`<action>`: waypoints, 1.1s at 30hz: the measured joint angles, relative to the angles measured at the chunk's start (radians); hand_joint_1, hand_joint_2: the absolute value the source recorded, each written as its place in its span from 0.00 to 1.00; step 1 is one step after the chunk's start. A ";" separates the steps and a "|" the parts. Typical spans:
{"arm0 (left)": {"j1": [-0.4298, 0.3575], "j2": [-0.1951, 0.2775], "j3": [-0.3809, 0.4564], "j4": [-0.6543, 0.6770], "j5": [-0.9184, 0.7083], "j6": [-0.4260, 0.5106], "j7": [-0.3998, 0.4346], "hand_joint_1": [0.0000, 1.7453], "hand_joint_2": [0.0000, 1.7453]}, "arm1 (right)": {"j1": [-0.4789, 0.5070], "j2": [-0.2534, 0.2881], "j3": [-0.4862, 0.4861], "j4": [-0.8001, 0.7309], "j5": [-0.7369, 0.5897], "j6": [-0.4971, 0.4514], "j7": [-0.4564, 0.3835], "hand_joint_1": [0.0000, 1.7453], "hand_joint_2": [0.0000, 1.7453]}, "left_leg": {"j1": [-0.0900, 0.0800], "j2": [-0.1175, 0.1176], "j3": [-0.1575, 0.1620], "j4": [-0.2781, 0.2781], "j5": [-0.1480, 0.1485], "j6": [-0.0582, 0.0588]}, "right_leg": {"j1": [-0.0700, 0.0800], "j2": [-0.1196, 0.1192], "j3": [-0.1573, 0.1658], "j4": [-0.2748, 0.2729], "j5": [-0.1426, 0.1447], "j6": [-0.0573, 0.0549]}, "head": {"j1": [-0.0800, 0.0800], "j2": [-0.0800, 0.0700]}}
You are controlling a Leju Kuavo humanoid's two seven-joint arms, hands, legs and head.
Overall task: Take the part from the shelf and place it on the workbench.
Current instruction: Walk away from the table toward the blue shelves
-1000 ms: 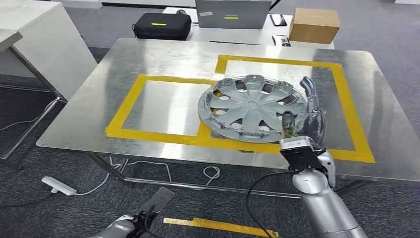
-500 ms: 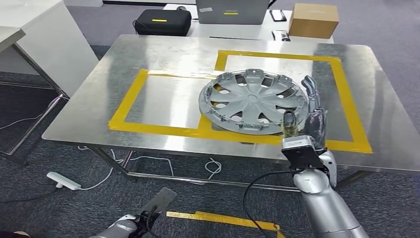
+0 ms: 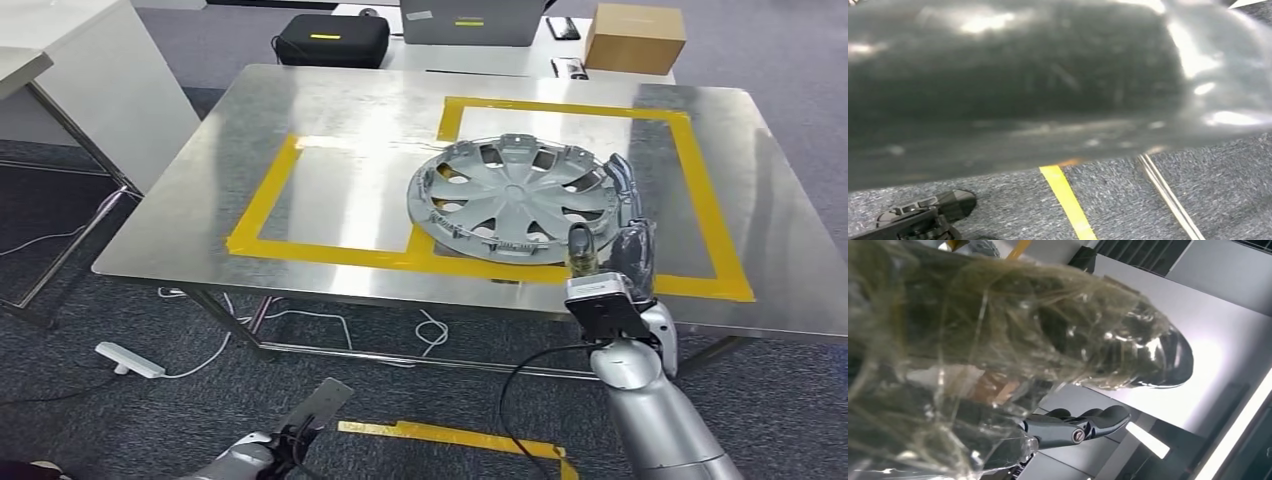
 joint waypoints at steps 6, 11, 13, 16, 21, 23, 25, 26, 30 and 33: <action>0.000 -0.003 -0.001 0.000 0.000 0.000 0.000 0.00 0.00 | 0.003 0.000 0.000 0.004 -0.001 0.002 0.000 0.00 0.00 | 0.001 0.003 -0.017 -0.007 0.017 0.027 | -0.005 0.000 -0.131 0.285 -0.141 0.021 | 0.006 0.000; 0.000 -0.003 -0.001 0.000 0.001 0.000 0.002 0.00 0.00 | 0.002 0.000 0.000 0.008 -0.002 0.004 0.000 0.00 0.00 | -0.004 0.001 -0.023 -0.005 0.025 0.019 | -0.002 0.000 0.007 0.045 -0.025 0.007 | 0.006 0.000; 0.001 -0.003 -0.001 0.000 0.001 0.000 0.002 0.00 0.00 | 0.001 0.000 0.000 0.009 -0.002 0.004 0.000 0.00 0.00 | -0.006 0.001 -0.032 -0.004 0.032 0.008 | 0.002 0.002 0.031 -0.004 -0.022 0.003 | 0.004 0.000; 0.003 -0.004 -0.002 0.000 0.001 0.000 0.001 0.00 0.00 | 0.002 0.000 0.000 0.009 -0.001 0.005 0.000 0.00 0.00 | -0.006 0.001 -0.042 0.007 0.026 -0.008 | -0.003 0.002 0.027 -0.012 -0.012 -0.011 | 0.004 0.000; 0.006 -0.002 -0.002 0.000 0.002 0.000 0.001 0.00 0.00 | 0.001 0.000 0.000 0.012 -0.001 0.007 -0.001 0.00 0.00 | 0.000 0.001 -0.143 0.256 -0.111 -0.028 | -0.006 -0.003 0.018 -0.017 0.002 -0.027 | -0.001 0.000; 0.008 -0.002 -0.002 0.000 0.002 0.000 0.001 0.00 0.00 | 0.003 0.000 0.000 0.015 -0.001 0.008 -0.001 0.00 0.00 | 0.000 0.001 -0.130 0.252 -0.089 -0.028 | -0.005 -0.003 0.013 -0.013 0.004 -0.027 | -0.001 0.000; 0.008 -0.001 -0.002 0.000 0.002 0.000 0.000 0.00 0.00 | 0.002 0.000 0.000 0.016 -0.001 0.009 -0.001 0.00 0.00 | 0.000 0.001 -0.060 0.127 -0.027 -0.023 | -0.005 -0.002 0.011 -0.009 0.004 -0.024 | -0.001 0.000; 0.007 -0.001 -0.002 0.000 0.002 0.000 0.000 0.00 0.00 | 0.001 0.001 0.000 0.016 -0.001 0.009 -0.001 0.00 0.00 | -0.001 0.001 -0.027 0.066 -0.008 -0.020 | -0.003 -0.001 0.009 -0.005 0.003 -0.022 | -0.001 0.000; 0.007 -0.002 -0.004 0.000 0.002 0.000 0.000 0.00 0.00 | -0.001 0.001 0.000 0.016 -0.001 0.009 -0.001 0.00 0.00 | -0.005 0.000 -0.005 0.003 0.002 0.001 | 0.001 -0.001 -0.007 0.002 0.009 -0.001 | -0.001 0.000; 0.008 -0.003 -0.005 0.000 0.002 0.000 -0.001 0.00 0.00 | -0.002 0.001 0.000 0.017 -0.001 0.009 -0.001 0.00 0.00 | 0.000 0.002 -0.010 -0.006 0.014 0.020 | -0.002 0.000 -0.041 0.065 -0.039 0.015 | 0.004 0.000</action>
